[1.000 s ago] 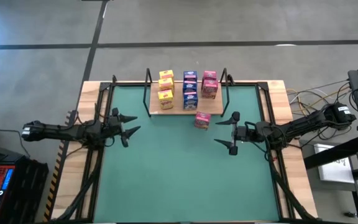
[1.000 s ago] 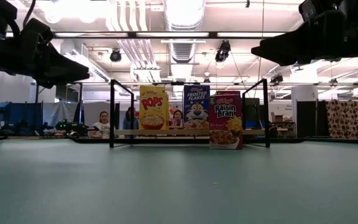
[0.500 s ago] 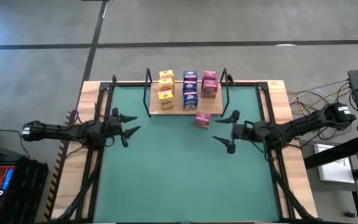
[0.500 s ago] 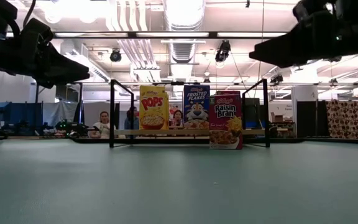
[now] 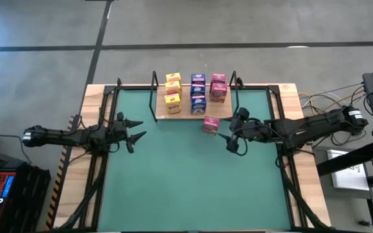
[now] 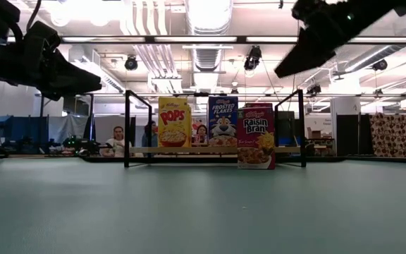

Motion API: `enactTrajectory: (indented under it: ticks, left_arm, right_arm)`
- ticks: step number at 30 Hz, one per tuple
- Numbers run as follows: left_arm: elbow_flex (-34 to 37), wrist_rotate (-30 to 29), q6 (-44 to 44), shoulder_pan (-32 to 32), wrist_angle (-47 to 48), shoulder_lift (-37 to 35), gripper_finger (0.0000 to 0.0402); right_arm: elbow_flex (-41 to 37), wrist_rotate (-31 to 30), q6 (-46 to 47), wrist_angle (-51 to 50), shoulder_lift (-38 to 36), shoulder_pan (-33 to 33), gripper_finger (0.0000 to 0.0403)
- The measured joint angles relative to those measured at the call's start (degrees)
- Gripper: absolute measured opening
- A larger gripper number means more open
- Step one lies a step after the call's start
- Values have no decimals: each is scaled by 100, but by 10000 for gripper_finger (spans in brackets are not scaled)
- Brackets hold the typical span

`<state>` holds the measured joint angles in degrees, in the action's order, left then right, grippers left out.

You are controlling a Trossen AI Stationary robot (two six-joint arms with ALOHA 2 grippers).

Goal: Stack cereal on shelf
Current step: Put the pink cereal box on the shelf aligned with the other pink cereal boxes

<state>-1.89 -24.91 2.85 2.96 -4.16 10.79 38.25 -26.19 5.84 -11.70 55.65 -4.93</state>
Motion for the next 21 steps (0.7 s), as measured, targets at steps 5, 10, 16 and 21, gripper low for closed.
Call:
enactTrajectory:
  ticks: [5, 10, 16, 21]
  left_arm:
    - [2, 0, 0, 0, 0, 0, 218]
    - [3, 0, 0, 0, -1, 0, 218]
    - [4, 0, 0, 0, -11, 11, 218]
    - [7, 0, 0, 0, -7, 11, 218]
  right_arm:
    - [485, -89, 163, -236, 367, 71, 327]
    - [1043, 63, 401, -525, 986, 367, 327]
    - [2199, 273, 883, -2131, 1825, 605, 349]
    - [3160, 542, 1127, -3478, 2455, 847, 366]
